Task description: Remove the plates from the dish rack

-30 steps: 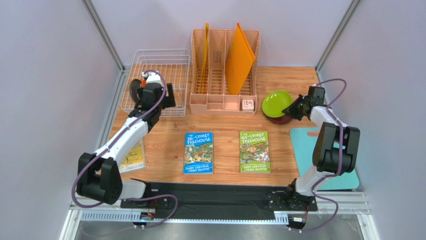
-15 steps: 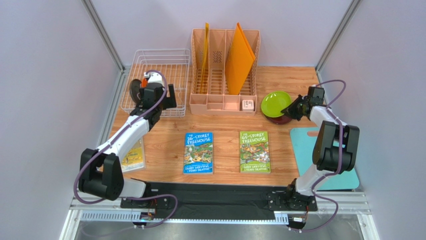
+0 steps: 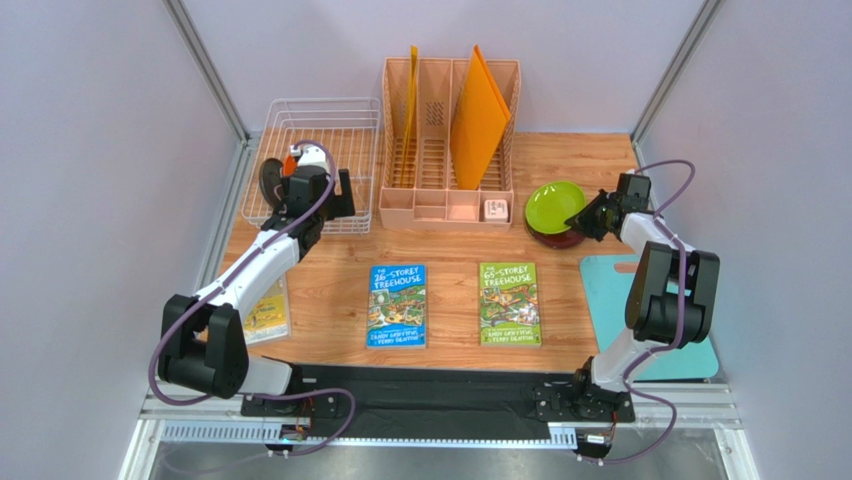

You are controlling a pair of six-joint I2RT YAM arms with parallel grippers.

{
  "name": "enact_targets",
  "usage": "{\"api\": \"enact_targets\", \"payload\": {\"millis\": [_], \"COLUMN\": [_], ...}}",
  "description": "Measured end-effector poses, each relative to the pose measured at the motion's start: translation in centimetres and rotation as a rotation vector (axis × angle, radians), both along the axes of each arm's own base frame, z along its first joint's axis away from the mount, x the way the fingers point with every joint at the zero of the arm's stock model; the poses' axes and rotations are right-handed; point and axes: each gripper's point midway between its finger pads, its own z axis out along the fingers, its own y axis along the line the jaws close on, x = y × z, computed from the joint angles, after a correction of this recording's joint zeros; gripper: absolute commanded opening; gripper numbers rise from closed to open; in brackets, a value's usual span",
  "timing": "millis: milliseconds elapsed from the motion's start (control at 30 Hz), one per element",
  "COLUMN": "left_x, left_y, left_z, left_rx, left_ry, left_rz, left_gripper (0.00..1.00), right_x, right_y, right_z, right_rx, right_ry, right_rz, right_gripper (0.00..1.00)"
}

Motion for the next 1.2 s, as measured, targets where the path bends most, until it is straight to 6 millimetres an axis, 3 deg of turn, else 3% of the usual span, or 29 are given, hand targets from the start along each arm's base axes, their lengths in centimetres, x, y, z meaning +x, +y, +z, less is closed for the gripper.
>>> {"api": "enact_targets", "payload": {"millis": [267, 833, 967, 1200], "left_x": [0.0, 0.0, 0.0, 0.6], "left_y": [-0.3, -0.4, -0.4, -0.1], "left_z": [0.0, 0.0, 0.0, 0.3], "left_rx": [-0.015, -0.023, -0.022, -0.023], "left_ry": [0.001, 0.002, 0.002, -0.004], "left_rz": [-0.005, -0.008, -0.008, 0.002], "left_gripper": [1.0, 1.0, 0.99, 1.0], "right_x": [-0.1, -1.8, -2.1, -3.6], "right_y": [-0.3, -0.8, -0.9, -1.7], "right_z": [-0.2, -2.4, -2.0, -0.4], "right_rx": [-0.011, -0.03, -0.047, -0.111], "right_ry": [0.008, 0.114, 0.119, 0.14], "right_rz": [-0.013, -0.023, -0.02, -0.035], "right_gripper": [0.13, 0.53, 0.59, 0.61]}}
